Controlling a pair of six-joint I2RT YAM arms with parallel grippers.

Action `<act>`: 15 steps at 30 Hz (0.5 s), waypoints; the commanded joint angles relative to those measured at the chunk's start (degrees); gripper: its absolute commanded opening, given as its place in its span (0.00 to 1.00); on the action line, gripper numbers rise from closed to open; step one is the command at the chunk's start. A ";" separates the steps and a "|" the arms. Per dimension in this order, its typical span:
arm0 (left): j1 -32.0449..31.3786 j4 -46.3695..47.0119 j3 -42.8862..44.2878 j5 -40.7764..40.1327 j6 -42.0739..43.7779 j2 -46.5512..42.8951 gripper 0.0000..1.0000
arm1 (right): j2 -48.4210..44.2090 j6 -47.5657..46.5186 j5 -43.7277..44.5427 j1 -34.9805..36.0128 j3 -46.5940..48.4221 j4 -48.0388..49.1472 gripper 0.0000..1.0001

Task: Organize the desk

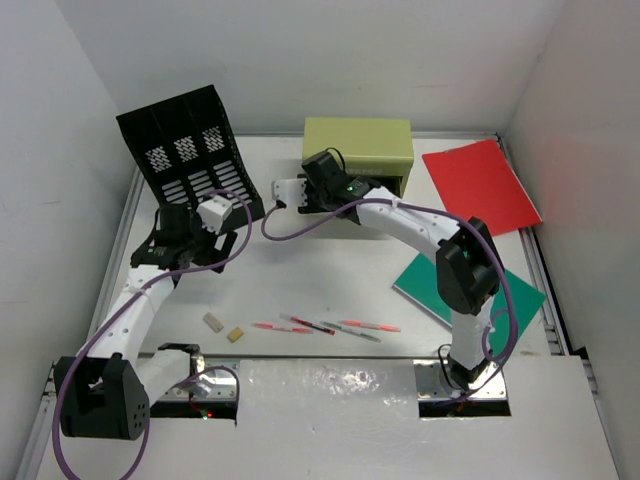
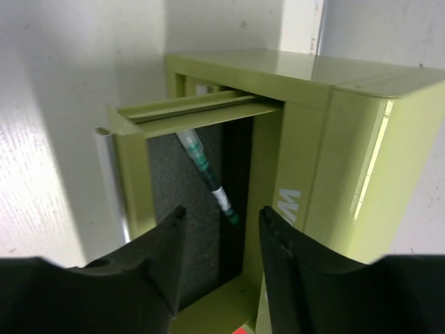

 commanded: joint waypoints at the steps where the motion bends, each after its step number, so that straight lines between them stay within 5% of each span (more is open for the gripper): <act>1: 0.16 2.04 -0.26 0.07 0.31 0.04 0.88 | -1.86 2.45 1.03 -0.12 3.16 2.55 0.46; 7: 0.16 -1.11 0.88 2.88 3.63 0.21 0.86 | -8.44 9.74 1.29 -0.03 1.76 4.48 0.58; 11: -0.45 -9.37 3.86 17.69 13.21 -0.23 0.82 | -15.56 23.41 0.33 -0.38 -1.48 3.79 0.67; 15: -9.13 -17.64 6.51 21.09 18.15 0.30 0.76 | -23.29 35.92 -2.83 -2.22 -8.23 -0.52 0.76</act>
